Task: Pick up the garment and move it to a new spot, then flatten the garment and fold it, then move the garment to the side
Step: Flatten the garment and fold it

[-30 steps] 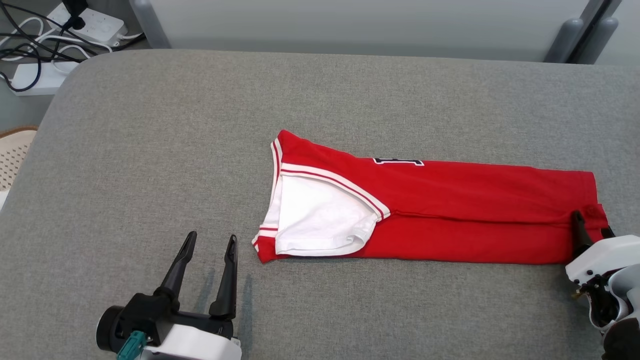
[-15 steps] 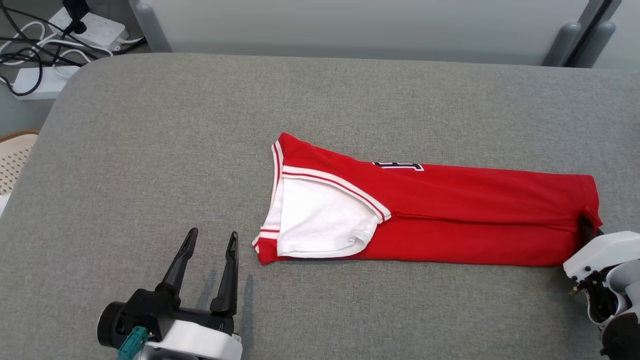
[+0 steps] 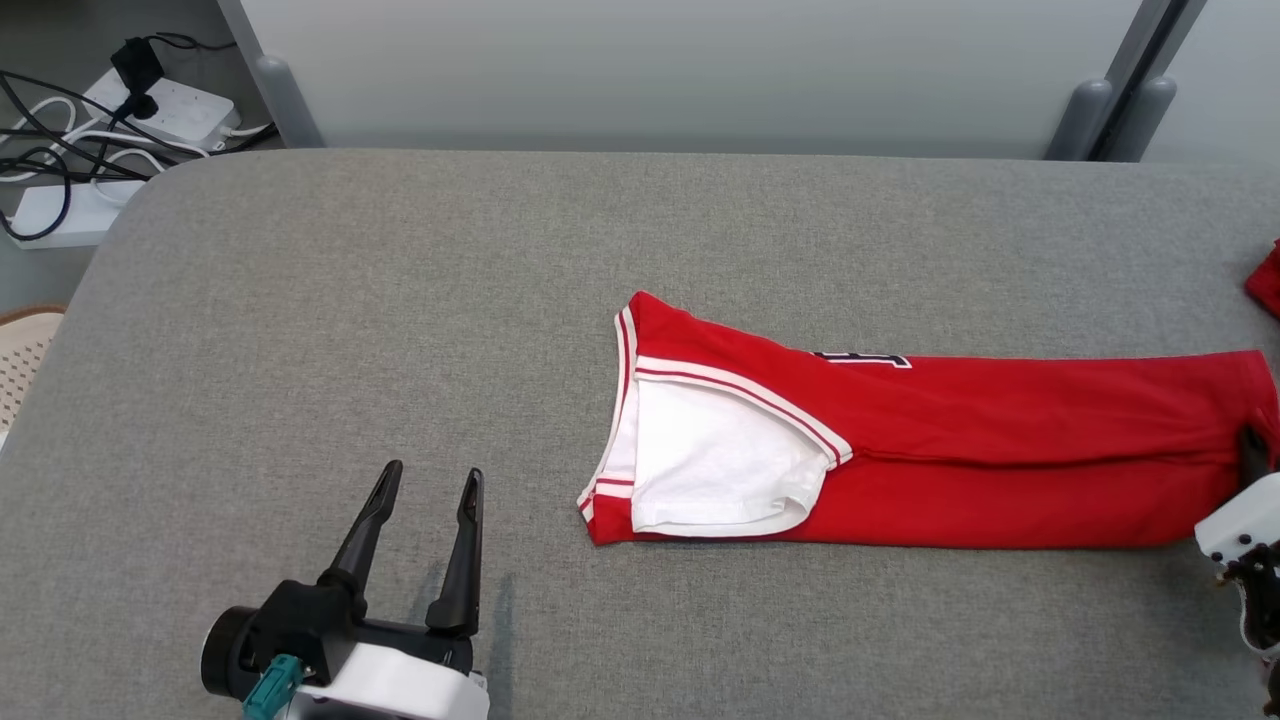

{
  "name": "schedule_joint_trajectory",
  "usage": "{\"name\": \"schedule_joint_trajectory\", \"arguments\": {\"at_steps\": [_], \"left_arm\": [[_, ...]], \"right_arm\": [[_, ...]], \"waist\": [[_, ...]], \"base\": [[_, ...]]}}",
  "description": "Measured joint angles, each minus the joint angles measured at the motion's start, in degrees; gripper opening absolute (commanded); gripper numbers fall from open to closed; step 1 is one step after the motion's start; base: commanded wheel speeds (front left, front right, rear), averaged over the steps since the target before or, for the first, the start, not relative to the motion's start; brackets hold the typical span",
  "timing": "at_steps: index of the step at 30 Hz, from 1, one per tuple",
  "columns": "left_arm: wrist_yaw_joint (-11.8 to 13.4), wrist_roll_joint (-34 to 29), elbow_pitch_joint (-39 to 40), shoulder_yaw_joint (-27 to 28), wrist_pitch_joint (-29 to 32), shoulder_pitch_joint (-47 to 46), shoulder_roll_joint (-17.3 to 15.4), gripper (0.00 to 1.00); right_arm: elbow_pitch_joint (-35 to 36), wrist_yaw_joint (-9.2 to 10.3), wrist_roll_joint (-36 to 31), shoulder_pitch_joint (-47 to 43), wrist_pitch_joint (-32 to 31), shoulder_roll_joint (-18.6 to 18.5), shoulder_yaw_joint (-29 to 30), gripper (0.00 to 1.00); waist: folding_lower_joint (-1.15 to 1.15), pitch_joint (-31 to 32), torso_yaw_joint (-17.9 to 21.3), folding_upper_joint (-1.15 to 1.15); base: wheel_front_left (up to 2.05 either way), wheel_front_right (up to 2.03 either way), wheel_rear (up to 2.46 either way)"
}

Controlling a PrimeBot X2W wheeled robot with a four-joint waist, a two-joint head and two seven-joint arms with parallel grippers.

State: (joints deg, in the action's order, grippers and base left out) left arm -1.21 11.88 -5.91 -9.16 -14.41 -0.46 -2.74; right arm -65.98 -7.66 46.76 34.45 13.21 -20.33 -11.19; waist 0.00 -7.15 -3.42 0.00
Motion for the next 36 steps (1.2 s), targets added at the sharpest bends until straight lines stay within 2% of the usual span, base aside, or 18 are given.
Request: {"name": "schedule_joint_trajectory", "arguments": {"at_steps": [9, 17, 23, 30, 36], "left_arm": [[0.1, 0.4, -0.1, -0.4, 0.0, 0.4, 0.0, 1.00], [0.3, 1.3, 0.0, -1.4, 0.0, 0.4, 0.0, 1.00], [0.8, 1.3, 0.6, -1.8, 0.0, 0.6, 0.0, 1.00], [0.8, 1.6, 0.6, -1.9, 0.0, 1.4, 0.0, 1.00], [0.9, 1.9, 0.6, -2.3, 0.0, 1.4, 0.0, 1.00]], "right_arm": [[16.6, 0.16, 10.4, -5.4, -2.7, 3.9, -0.6, 0.00], [28.4, 0.27, 12.6, -7.9, -3.4, 6.6, -3.0, 0.00], [32.0, 0.27, 11.9, -8.9, -4.2, 9.5, -4.6, 0.00], [32.2, 0.27, 9.7, -9.2, -4.6, 13.4, -5.9, 0.00], [31.6, 0.27, 9.2, -8.8, -4.6, 15.0, -6.0, 0.00]], "waist": [[0.00, 1.7, -0.8, 0.00], [0.00, 2.5, -3.1, 0.00], [0.00, 2.8, -6.1, 0.00], [0.00, 2.9, -9.5, 0.00], [0.00, 2.7, -11.6, 0.00]], "base": [[0.00, 0.00, 0.00], [0.00, 0.00, 0.00], [0.00, 0.00, 0.00], [0.00, 0.00, 0.00], [0.00, 0.00, 0.00]]}}
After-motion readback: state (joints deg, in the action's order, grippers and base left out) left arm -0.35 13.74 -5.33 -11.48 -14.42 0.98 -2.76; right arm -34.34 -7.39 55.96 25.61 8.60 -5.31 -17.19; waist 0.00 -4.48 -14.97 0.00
